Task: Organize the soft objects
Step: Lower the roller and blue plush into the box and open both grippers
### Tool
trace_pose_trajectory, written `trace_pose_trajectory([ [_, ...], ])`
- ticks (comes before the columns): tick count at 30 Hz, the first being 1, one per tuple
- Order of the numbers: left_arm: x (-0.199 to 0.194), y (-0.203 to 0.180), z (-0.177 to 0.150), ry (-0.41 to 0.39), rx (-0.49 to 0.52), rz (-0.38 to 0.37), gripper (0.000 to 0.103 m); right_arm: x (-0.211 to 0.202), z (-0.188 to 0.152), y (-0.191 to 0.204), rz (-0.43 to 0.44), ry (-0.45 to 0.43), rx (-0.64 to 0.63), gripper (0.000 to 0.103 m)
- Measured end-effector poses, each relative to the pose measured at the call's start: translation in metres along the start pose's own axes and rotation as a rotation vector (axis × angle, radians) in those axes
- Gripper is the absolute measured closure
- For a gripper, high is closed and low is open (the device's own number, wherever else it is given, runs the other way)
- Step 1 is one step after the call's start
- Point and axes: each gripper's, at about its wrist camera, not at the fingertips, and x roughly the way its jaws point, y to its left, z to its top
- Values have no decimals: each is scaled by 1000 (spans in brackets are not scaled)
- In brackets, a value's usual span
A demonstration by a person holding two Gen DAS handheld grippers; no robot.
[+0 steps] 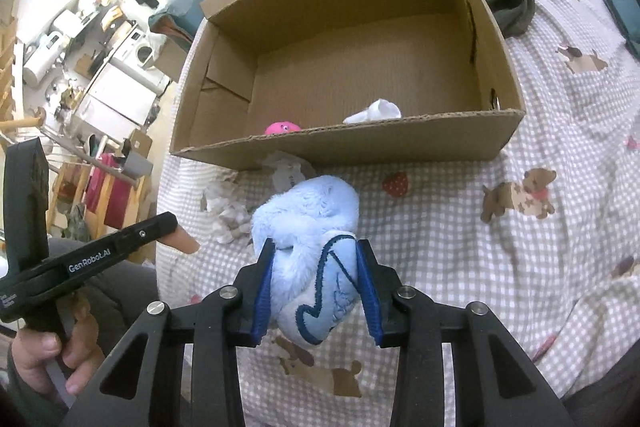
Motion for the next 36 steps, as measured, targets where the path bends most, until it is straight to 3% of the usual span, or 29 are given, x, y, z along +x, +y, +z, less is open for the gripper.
trace_pose_trajectory([
  [6,-15,4,3,-50,-14,25,96,-18,-4,4,43,-34,-1,63],
  [13,-46,-6,26,-118,4,-26,96,-50,5,10,93,-83,-20,63],
  [23,-59,-33,73,-172,90,-32,96,-92,49,10,120,-215,-49,63],
  [36,-42,-69,128,-205,163,-32,96,-69,107,2,68,-253,-74,63],
])
